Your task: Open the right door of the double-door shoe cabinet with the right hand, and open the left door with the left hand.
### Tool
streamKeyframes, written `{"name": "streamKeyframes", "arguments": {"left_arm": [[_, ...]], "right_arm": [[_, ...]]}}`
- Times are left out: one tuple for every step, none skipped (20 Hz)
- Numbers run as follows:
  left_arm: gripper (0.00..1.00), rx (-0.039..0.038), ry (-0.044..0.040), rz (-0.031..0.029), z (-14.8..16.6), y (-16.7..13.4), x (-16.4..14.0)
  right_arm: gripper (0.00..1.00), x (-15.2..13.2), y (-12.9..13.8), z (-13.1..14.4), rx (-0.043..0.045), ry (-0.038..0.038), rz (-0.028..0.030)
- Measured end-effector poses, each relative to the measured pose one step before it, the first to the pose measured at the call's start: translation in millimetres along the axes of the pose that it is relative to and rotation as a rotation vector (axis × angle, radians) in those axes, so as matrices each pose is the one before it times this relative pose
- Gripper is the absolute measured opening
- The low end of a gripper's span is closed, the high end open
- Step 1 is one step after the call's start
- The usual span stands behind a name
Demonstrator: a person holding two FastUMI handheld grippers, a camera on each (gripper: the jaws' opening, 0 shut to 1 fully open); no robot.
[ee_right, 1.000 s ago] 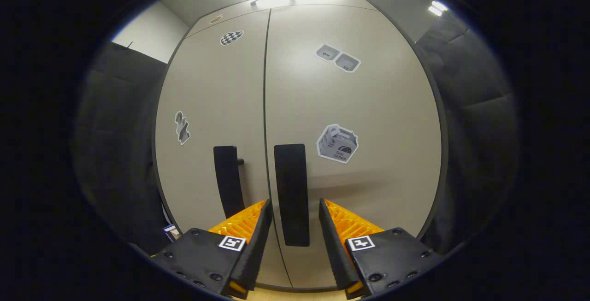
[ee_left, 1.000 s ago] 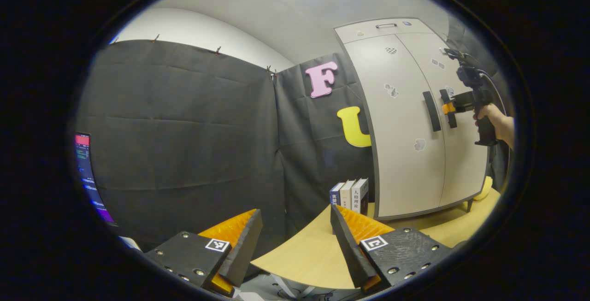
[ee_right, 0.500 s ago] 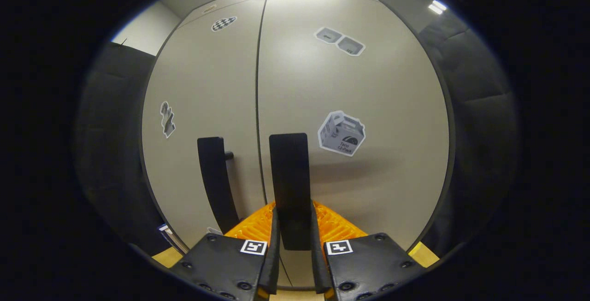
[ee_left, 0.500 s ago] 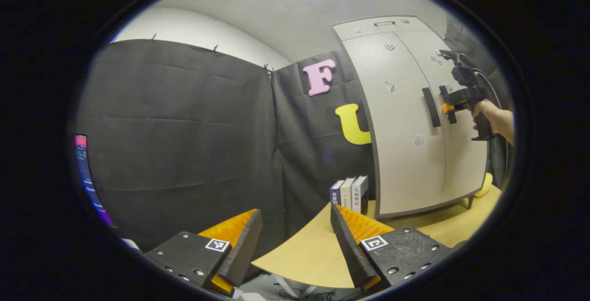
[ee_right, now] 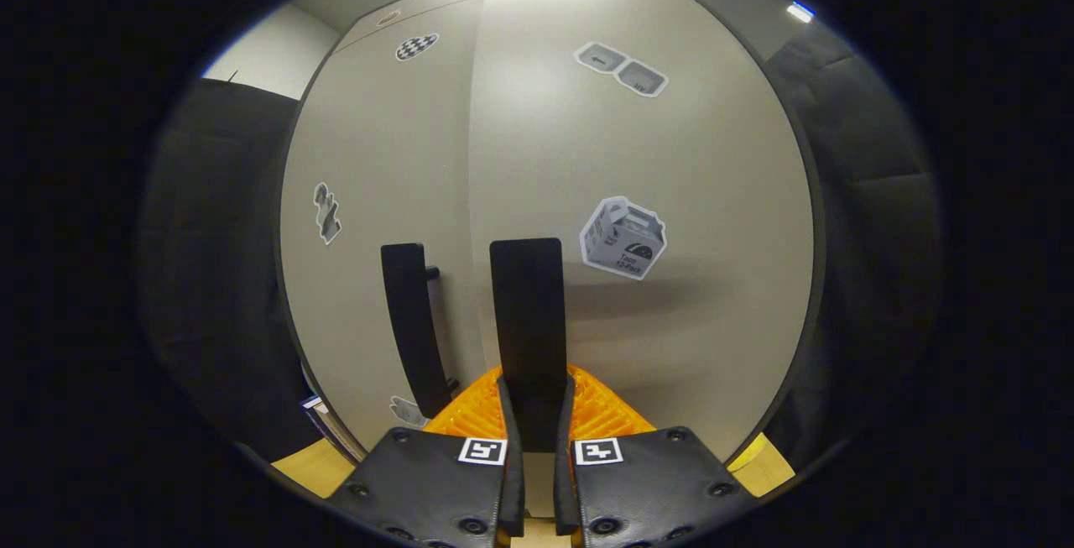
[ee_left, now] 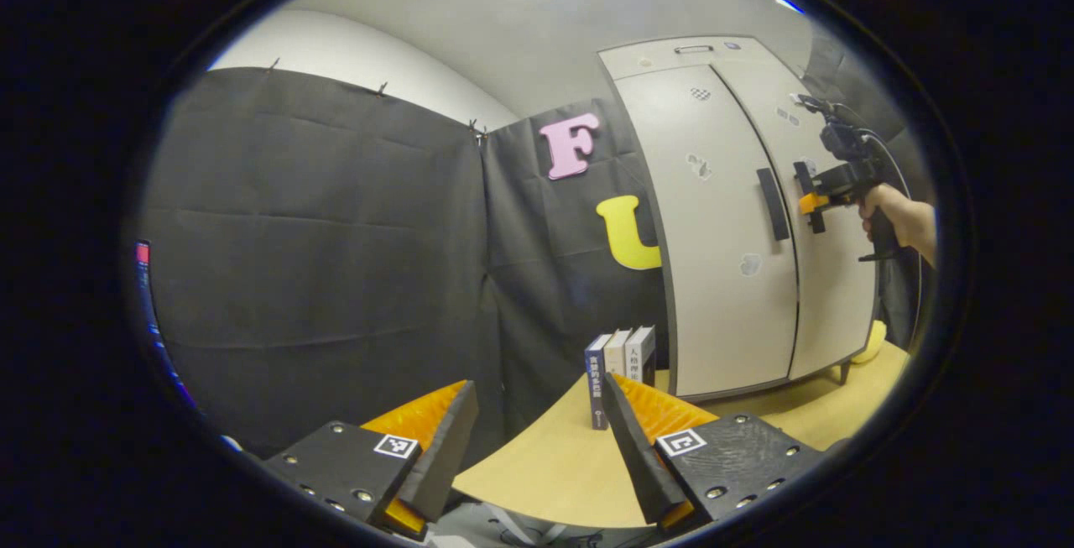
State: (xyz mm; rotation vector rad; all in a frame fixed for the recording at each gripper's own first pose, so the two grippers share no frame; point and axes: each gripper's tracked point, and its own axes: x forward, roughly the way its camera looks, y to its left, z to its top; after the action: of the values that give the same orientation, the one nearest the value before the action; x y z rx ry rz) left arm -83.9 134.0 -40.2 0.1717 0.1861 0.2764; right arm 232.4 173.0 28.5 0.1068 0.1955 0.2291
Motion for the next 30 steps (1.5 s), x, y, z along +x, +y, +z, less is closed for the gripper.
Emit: {"name": "streamKeyframes", "arguments": {"left_arm": [[0.89, -0.00203, -0.00419, -0.01256, 1.70, -5.95, 2.09], [0.88, -0.00002, -0.00435, -0.01231, 1.72, -4.89, 1.42], [0.88, 0.00094, -0.00438, -0.01408, 2.99, -5.51, 0.64], [0.88, 0.00104, -0.00451, -0.01647, 2.06, -7.06, 0.86], [0.88, 0.00097, -0.00576, -0.01701, 1.52, -7.57, 1.28], [0.87, 0.00224, -0.00574, -0.01546, 2.37, -6.51, 1.06], [0.87, 0.00477, -0.00621, -0.01018, 2.24, -4.36, -0.54], [0.87, 0.00419, -0.00637, -0.01019, 0.98, -4.47, 0.66], [0.87, 0.00069, -0.00395, -0.01093, 1.96, -4.94, -0.07], [0.86, -0.00195, -0.00083, -0.00896, -0.53, -3.09, 0.36], [0.88, -0.00284, 0.00093, -0.00627, 0.36, -2.73, 0.82], [0.87, -0.00371, -0.00006, -0.00457, 0.47, -2.35, 0.75], [0.88, -0.00361, -0.00019, -0.00405, -1.28, -1.51, 0.16], [0.88, -0.00353, -0.00092, -0.00454, 0.51, -1.74, 1.33], [0.88, -0.00325, 0.00083, -0.00515, -0.02, -3.33, 1.56], [0.87, -0.00253, 0.00056, -0.00551, -0.56, -2.51, 1.67], [0.87, -0.00192, -0.00067, -0.00509, 1.44, -2.60, 1.97], [0.88, -0.00220, -0.00073, -0.00570, 0.31, -2.64, 3.39], [0.87, -0.00165, -0.00264, -0.00690, 1.58, -3.67, 3.50], [0.88, 0.00108, -0.00281, -0.00618, 0.71, -3.62, 1.56], [0.88, 0.00394, -0.00336, -0.00266, 1.40, -2.47, 1.82], [0.87, 0.00255, -0.00262, -0.00480, 1.88, -2.96, 1.53], [0.88, 0.00014, -0.00214, -0.00776, 0.93, -5.06, 1.93], [0.87, -0.00157, -0.00070, -0.00670, 1.47, -3.94, 2.53], [0.87, -0.00268, 0.00038, -0.00949, -0.26, -5.10, 2.85], [0.88, -0.00233, -0.00090, -0.00933, 1.56, -5.17, 2.94], [0.88, -0.00151, -0.00201, -0.00976, 1.63, -5.57, 2.40], [0.87, -0.00093, -0.00229, -0.00919, 2.05, -5.44, 2.38], [0.87, -0.00162, -0.00333, -0.00993, 1.03, -5.13, 1.61], [0.87, -0.00217, -0.00504, -0.01110, 2.51, -5.92, 2.01]], "right_arm": [[0.16, -2.60, -0.62, 0.02, -0.00397, 0.00309, 0.01154], [0.16, -4.43, -0.38, 0.60, 0.00083, -0.00080, 0.01389], [0.16, -4.59, 0.57, 0.33, 0.00660, 0.00112, 0.01462], [0.16, -4.12, -0.49, 1.01, 0.00323, 0.00398, 0.01106], [0.16, -4.12, -0.95, 0.34, 0.00293, 0.00469, 0.00773], [0.16, -3.51, -0.63, 0.65, 0.00053, 0.00348, 0.00416], [0.16, -3.07, 0.03, 0.36, -0.00007, 0.00255, 0.00464], [0.16, -0.45, -0.52, -0.78, 0.00069, 0.00262, 0.00533], [0.16, -1.15, -0.82, -0.43, 0.00286, 0.00310, 0.00400], [0.16, -1.70, -0.95, 0.07, 0.00129, 0.00381, 0.00311], [0.16, -2.87, -0.43, -0.58, -0.00101, 0.00283, 0.00271], [0.16, -2.21, -0.46, 0.10, -0.00230, 0.00155, 0.00293], [0.16, -0.79, -0.45, -0.45, -0.00377, 0.00229, 0.00469], [0.16, -1.79, -0.99, -0.13, -0.00131, 0.00400, 0.00519], [0.16, -1.29, -1.08, -0.20, 0.00192, 0.00213, 0.00415], [0.16, -0.90, -1.24, -0.10, 0.00005, 0.00165, 0.00534], [0.16, -1.35, -0.92, -0.07, 0.00063, 0.00084, 0.00614], [0.16, -1.38, -1.22, -0.04, 0.00271, 0.00376, 0.00578], [0.16, -1.53, -0.86, -0.22, 0.00239, 0.00283, 0.00426], [0.16, -1.10, -1.07, 0.20, 0.00039, 0.00266, 0.00357], [0.16, -2.01, -0.78, -0.64, -0.00018, -0.00054, 0.00291], [0.16, -2.32, -1.27, 0.03, -0.00145, -0.00046, 0.00227], [0.16, -1.60, -3.30, -0.07, -0.00107, -0.00289, 0.00231], [0.16, -2.55, -1.87, 0.09, 0.00117, -0.00034, 0.00113], [0.16, -1.86, -1.34, 0.52, 0.00259, -0.00222, 0.00211], [0.16, -2.27, -1.69, -0.04, 0.00272, 0.00027, 0.00306], [0.16, -2.14, -2.14, 0.04, 0.00286, 0.00024, 0.00166], [0.16, -2.03, -1.98, 0.35, 0.00016, 0.00187, 0.00050], [0.16, -2.01, -1.97, 0.27, -0.00135, 0.00088, 0.00050], [0.15, -1.51, -1.34, 0.10, -0.00346, 0.00275, 0.00063]]}}
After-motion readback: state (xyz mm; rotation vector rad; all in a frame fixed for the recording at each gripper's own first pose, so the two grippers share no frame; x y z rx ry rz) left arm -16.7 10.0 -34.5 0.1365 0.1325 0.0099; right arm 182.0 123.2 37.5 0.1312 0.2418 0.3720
